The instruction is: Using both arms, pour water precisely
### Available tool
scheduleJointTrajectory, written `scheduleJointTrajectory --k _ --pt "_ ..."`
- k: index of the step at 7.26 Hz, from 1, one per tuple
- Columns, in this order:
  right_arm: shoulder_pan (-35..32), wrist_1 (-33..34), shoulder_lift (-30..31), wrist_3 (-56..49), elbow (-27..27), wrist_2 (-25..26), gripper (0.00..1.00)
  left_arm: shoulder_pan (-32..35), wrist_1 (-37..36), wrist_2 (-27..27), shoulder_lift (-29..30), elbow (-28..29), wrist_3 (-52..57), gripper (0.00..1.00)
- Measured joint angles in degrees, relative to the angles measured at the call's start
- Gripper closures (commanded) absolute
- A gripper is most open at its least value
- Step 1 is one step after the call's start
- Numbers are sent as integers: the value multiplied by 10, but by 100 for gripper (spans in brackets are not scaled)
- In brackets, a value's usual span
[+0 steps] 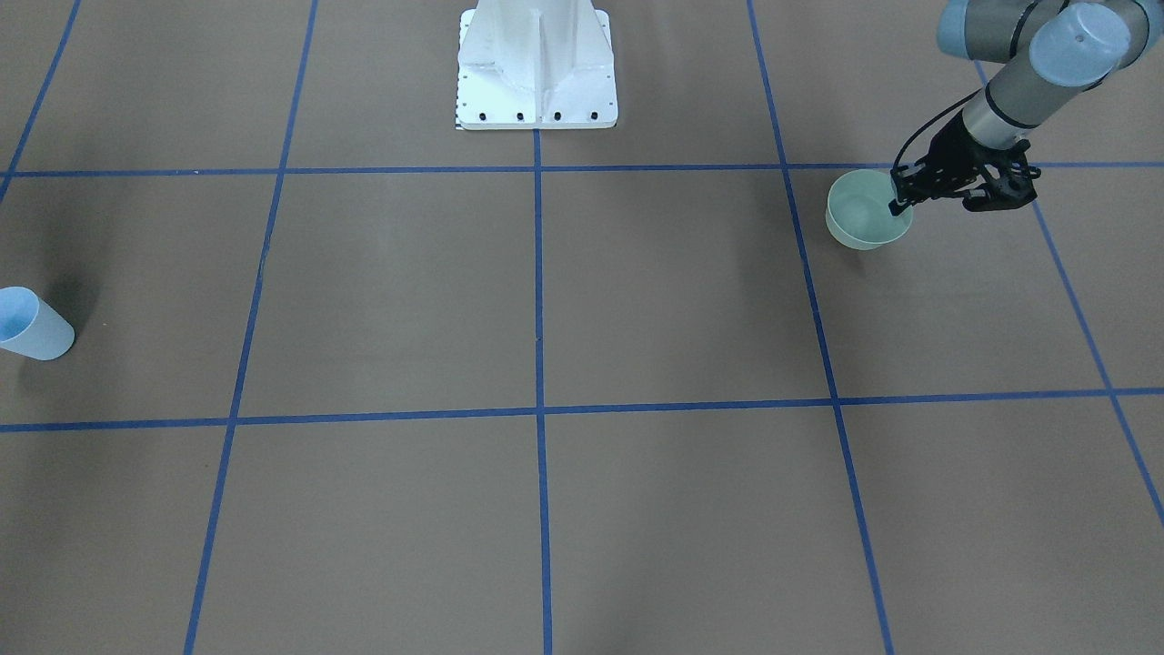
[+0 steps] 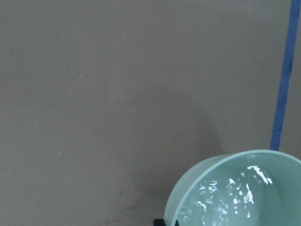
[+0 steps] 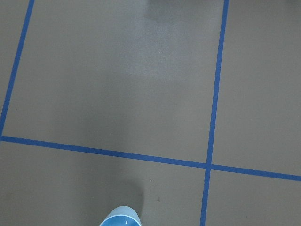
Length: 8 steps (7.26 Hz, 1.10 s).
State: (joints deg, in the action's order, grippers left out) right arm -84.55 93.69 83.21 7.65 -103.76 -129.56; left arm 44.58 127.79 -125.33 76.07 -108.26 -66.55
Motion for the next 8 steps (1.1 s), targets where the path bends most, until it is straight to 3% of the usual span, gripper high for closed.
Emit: scheduleJointTrajectory --k 1,2,6,8 --pt "0 0 0 0 0 -1 0 -2 0 0 -4 0 0 38" --pt "0 0 -1 0 0 -2 0 -5 0 1 -6 0 0 2" --pt "0 0 0 0 0 -5 0 -7 0 5 -12 -4 -1 0" --pt "0 0 1 0 2 -5 0 11 -9 -1 -14 -39 3 0"
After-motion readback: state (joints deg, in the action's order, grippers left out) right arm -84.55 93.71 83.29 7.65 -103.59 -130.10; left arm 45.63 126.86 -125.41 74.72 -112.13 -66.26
